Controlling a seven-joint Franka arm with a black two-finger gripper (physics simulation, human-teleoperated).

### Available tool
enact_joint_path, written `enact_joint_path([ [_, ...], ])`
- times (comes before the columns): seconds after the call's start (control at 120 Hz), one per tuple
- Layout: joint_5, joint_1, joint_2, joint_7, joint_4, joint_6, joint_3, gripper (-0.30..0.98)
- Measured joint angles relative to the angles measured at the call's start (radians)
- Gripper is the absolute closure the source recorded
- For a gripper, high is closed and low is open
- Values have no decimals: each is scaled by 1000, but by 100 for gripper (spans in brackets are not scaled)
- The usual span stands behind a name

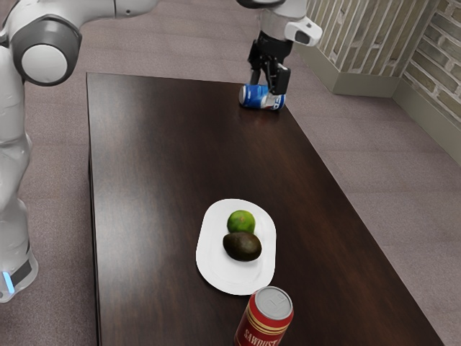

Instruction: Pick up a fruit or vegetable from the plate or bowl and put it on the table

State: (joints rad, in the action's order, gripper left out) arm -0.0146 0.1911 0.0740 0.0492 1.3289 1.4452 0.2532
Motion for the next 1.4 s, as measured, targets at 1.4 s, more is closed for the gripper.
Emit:
enact_joint_path([
  [1.4, -60, 246, -257, 94, 692, 402, -6, 0],
])
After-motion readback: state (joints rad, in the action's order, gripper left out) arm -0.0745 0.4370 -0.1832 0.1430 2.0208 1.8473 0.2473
